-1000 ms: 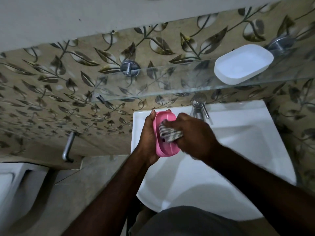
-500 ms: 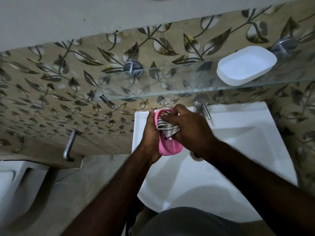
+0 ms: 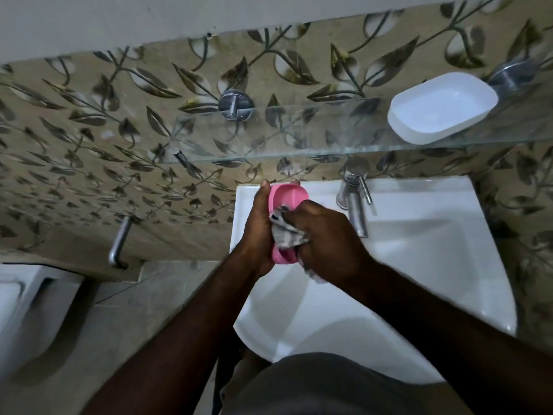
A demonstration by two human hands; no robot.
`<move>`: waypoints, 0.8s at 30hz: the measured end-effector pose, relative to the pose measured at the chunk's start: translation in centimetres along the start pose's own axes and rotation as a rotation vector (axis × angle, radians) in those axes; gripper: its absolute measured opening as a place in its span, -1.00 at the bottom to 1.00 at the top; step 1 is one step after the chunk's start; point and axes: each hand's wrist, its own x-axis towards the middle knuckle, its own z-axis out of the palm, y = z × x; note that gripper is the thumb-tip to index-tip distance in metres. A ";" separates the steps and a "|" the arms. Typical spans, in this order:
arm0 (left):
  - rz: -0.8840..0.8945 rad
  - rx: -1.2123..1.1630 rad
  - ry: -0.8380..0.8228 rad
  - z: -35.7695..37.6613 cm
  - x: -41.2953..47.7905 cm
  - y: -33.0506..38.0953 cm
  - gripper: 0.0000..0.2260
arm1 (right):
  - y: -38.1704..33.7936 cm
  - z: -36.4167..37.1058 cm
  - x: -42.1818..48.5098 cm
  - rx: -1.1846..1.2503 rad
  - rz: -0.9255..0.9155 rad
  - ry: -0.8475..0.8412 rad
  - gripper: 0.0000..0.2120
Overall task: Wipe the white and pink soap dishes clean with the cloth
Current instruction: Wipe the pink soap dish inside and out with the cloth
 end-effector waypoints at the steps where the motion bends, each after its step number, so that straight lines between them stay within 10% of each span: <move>1: -0.006 -0.015 -0.005 -0.2 -0.1 0.0 -0.43 | -0.2 -0.2 -0.4 0.005 -0.038 -0.047 -0.53; 7: 0.033 -0.025 0.002 0.6 0.1 -0.4 -0.44 | 2.0 -1.4 1.3 -0.031 0.123 0.125 -0.64; 12: 0.022 -0.079 0.029 -0.7 0.3 0.1 -0.44 | 1.5 -0.6 -0.1 -0.049 -0.004 -0.240 -0.60; 17: 0.023 -0.033 -0.010 0.4 0.4 0.7 -0.39 | 1.9 -1.0 2.0 -0.053 0.138 0.158 -0.70; 24: -0.015 -0.106 0.016 0.0 0.0 0.4 -0.43 | 2.2 -0.8 0.6 -0.139 -0.085 -0.068 -0.55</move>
